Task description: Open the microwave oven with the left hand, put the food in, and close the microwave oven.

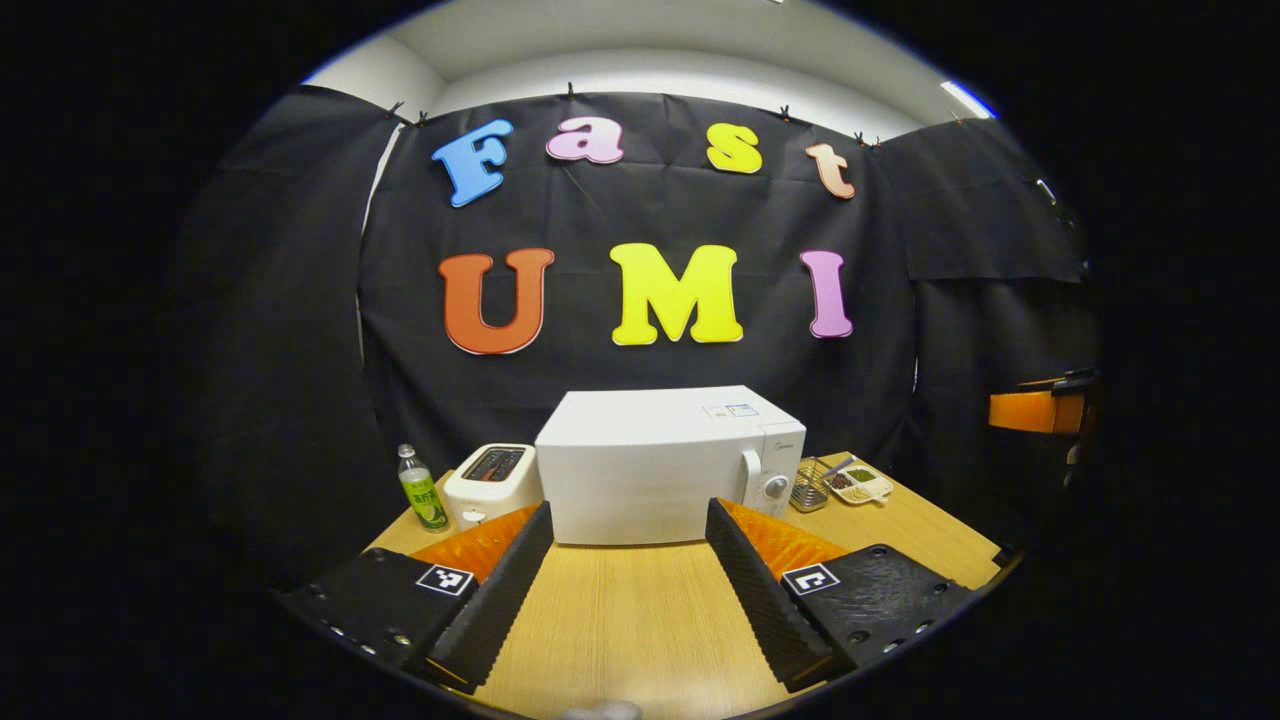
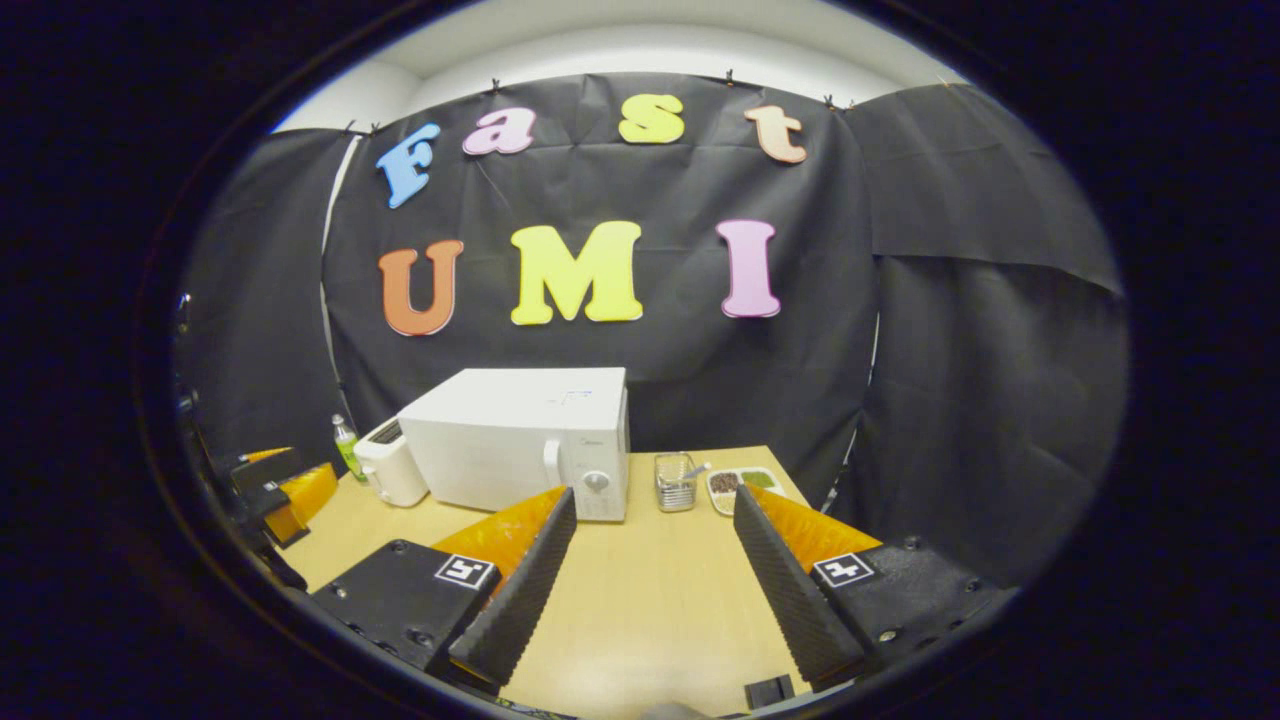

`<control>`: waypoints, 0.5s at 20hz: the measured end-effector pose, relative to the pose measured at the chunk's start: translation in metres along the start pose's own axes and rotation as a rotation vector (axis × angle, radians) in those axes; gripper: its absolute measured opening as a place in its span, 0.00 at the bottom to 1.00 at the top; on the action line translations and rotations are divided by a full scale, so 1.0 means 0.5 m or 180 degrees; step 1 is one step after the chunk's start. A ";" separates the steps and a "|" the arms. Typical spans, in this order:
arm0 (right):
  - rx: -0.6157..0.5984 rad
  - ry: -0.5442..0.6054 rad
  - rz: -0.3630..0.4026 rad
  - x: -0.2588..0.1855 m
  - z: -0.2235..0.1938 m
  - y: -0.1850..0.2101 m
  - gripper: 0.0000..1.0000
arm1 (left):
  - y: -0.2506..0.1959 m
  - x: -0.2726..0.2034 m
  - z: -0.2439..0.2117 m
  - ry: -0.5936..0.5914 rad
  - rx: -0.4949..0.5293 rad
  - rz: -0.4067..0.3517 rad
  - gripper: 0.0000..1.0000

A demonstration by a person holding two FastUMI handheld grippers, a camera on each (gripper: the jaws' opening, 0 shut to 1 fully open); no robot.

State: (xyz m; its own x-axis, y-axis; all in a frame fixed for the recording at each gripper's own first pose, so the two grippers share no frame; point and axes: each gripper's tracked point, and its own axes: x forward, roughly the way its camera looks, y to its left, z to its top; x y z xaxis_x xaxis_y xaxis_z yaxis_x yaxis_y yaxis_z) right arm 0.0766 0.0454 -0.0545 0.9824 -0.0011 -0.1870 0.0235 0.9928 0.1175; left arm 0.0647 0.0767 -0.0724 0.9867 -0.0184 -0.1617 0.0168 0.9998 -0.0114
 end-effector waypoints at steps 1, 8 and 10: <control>-0.0033 -0.0059 0.0006 -0.003 0.008 0.008 1.00 | 0.008 -0.014 0.015 -0.0007 -0.0031 0.0003 0.96; -0.0071 -0.0297 0.0087 -0.017 0.053 0.060 0.92 | 0.042 -0.047 0.093 -0.0198 -0.0073 0.0088 0.95; -0.0068 -0.0322 0.0092 -0.018 0.062 0.064 0.92 | 0.045 -0.050 0.105 -0.0232 -0.0030 0.0101 0.95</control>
State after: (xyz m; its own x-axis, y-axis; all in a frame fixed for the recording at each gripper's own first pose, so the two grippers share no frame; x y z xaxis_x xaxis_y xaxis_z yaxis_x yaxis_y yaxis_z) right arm 0.0740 0.0733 -0.0190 0.9963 0.0167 -0.0843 -0.0081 0.9949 0.1004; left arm 0.0488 0.1000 -0.0169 0.9958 0.0143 -0.0899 -0.0159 0.9997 -0.0168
